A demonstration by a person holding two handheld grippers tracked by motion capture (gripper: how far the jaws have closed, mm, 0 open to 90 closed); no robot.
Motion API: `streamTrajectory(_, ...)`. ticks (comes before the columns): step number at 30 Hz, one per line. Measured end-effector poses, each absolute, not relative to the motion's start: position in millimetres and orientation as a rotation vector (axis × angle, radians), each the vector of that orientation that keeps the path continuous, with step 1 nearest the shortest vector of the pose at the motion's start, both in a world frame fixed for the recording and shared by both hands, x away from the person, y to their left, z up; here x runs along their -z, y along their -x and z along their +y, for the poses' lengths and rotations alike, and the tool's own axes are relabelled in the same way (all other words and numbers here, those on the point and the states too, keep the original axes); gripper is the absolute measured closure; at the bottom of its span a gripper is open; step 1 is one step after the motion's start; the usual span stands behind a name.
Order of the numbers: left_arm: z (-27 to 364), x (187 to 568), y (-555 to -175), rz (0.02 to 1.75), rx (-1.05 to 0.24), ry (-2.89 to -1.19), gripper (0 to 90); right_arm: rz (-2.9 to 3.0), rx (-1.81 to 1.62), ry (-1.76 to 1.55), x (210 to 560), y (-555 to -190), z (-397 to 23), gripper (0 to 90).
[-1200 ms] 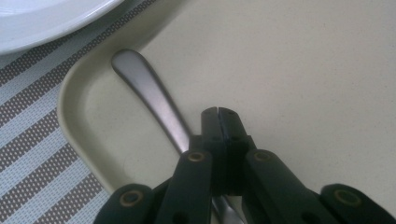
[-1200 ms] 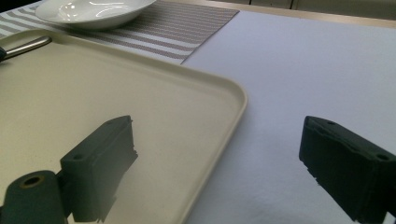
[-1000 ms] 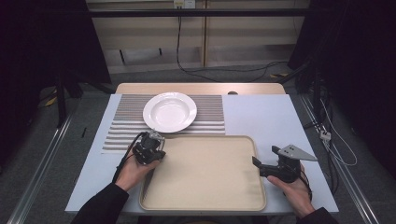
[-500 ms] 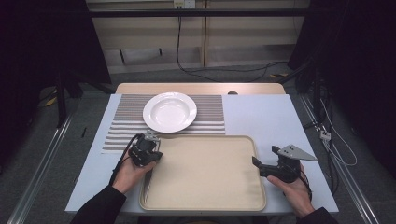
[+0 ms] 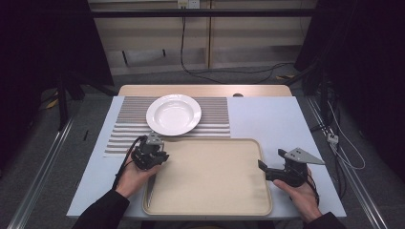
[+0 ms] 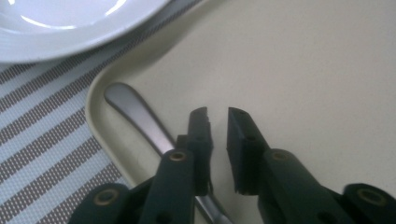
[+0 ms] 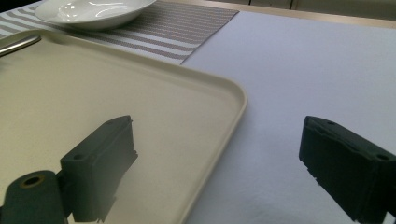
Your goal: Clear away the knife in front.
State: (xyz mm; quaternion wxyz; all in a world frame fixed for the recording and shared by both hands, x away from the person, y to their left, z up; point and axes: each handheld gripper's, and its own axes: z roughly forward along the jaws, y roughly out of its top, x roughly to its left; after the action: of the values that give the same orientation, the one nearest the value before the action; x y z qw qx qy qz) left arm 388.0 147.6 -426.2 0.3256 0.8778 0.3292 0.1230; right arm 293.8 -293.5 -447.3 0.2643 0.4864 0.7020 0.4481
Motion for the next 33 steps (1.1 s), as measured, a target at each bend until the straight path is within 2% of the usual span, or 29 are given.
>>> streamTrajectory(6,147.7,421.8,-387.2,0.855,-0.33,-2.234,40.1,1.897,-1.211,-1.315,447.2,-293.7,-293.5,10.1)
streamTrajectory(8,146.6,419.1,-385.6,0.834,-0.33,-2.212,34.0,1.897,-1.212,-1.316,447.2,-293.6,-293.5,10.1)
streamTrajectory(12,142.8,412.5,-381.2,0.852,-0.368,-2.184,14.8,1.897,-1.213,-1.315,447.2,-293.7,-293.5,10.1)
streamTrajectory(14,142.4,409.9,-379.3,0.858,-0.316,-2.169,7.2,1.896,-1.212,-1.316,447.2,-293.6,-293.5,10.1)
streamTrajectory(16,142.3,407.7,-375.7,0.841,-0.276,-2.185,6.1,1.895,-1.209,-1.316,447.2,-293.2,-293.8,10.1)
streamTrajectory(22,146.9,401.7,-362.3,0.835,-0.367,-2.147,5.5,1.892,-1.21,-1.315,447.0,-292.2,-294.8,10.1)
streamTrajectory(27,160.9,405.3,-356.9,0.898,-0.429,-2.134,5.5,1.89,-1.21,-1.318,447.0,-291.6,-295.2,10.1)
streamTrajectory(33,181.2,412.1,-352.4,0.946,-0.417,-2.099,5.7,1.887,-1.205,-1.325,446.8,-290.4,-295.5,10.1)
